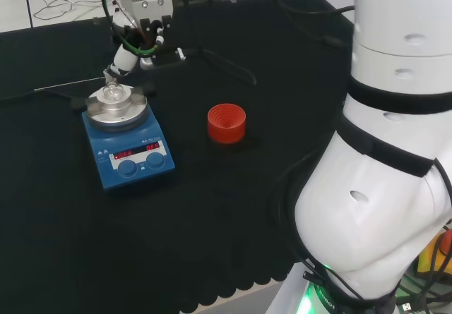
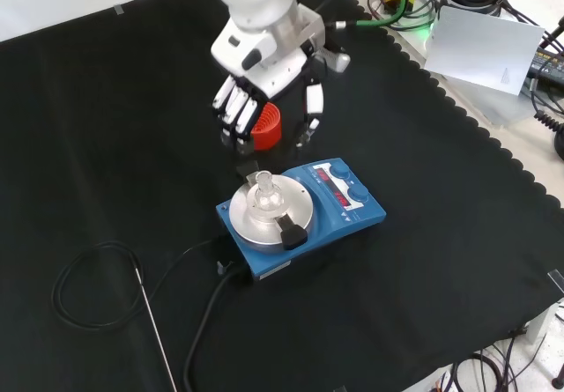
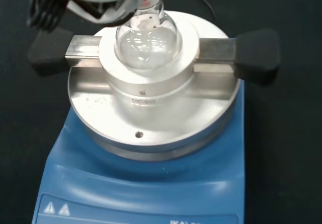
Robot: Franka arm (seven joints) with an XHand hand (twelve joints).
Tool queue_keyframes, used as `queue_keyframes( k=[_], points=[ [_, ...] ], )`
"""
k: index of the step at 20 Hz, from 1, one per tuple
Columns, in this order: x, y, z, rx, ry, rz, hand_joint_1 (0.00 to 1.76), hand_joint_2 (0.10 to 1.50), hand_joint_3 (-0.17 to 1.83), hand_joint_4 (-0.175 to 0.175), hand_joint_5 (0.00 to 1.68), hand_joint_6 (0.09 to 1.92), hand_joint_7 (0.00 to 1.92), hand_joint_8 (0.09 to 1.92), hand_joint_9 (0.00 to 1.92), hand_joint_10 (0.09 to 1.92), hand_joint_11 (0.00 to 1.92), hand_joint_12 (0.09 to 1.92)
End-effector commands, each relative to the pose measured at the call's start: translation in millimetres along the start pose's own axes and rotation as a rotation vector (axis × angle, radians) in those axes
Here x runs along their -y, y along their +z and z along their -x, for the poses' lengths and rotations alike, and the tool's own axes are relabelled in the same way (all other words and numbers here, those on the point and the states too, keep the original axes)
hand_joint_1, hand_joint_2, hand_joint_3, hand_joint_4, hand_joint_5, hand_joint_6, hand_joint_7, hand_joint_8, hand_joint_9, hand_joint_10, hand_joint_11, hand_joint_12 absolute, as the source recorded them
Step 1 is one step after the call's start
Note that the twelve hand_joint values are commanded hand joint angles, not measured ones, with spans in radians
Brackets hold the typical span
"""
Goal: Turn on the heater.
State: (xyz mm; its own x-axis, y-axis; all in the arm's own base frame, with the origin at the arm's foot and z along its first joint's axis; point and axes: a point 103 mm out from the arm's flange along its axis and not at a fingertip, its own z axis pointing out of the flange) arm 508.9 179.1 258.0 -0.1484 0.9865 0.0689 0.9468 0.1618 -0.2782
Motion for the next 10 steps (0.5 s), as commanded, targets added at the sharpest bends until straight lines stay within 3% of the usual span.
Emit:
queue_keyframes(
  k=[1, 10],
  points=[
    [29, -7, 6, -0.014, 0.013, 0.027, 0.86, 0.60, 0.57, -0.026, 0.45, 0.68, 0.32, 0.75, 0.57, 0.69, 0.31, 1.37],
    [89, 11, -10, 0.010, 0.022, -0.001, 0.92, 0.61, 0.62, -0.026, 0.44, 0.63, 0.37, 0.75, 0.58, 0.70, 0.30, 1.37]
  ],
)
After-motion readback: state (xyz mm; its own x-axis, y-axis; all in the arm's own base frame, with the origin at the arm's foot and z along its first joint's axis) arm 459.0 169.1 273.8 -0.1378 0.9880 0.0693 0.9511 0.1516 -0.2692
